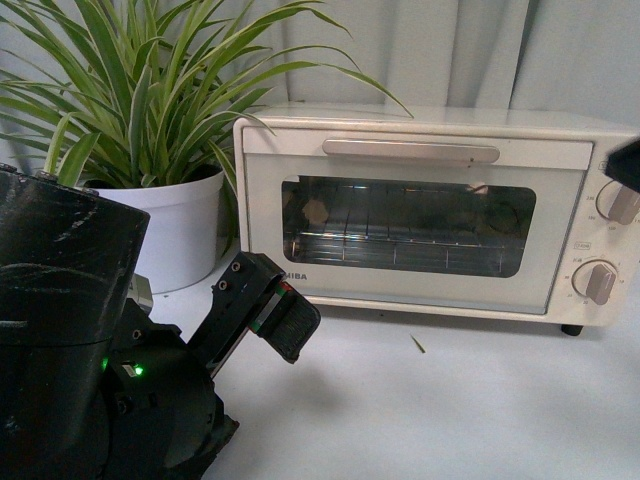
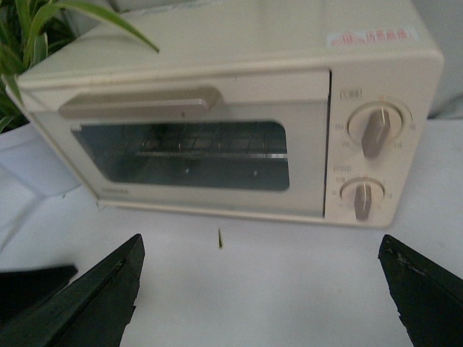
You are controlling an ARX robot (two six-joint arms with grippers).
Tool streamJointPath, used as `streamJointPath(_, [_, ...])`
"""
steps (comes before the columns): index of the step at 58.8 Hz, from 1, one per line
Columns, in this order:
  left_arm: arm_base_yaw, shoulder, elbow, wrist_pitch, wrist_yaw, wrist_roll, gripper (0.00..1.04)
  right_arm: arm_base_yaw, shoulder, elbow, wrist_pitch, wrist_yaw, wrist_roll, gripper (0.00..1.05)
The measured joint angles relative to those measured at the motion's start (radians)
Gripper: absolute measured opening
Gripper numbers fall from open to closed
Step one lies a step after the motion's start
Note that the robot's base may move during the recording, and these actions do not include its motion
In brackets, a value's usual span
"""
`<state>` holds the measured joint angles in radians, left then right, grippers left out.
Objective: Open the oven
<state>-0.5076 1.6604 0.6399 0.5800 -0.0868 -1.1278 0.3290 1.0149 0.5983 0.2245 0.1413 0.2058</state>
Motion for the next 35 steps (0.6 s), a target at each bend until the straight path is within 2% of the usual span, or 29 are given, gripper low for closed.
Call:
streamJointPath(12, [0.002,0.000,0.000,-0.002,0.001,0.000,0.98,0.034,0.229,0.214,-0.015,0.098,0.002,0.95])
streamJointPath(35, [0.015,-0.011,0.000,-0.004,0.005,-0.003,0.98,0.056,0.473,0.517,-0.158,0.188,0.000,0.95])
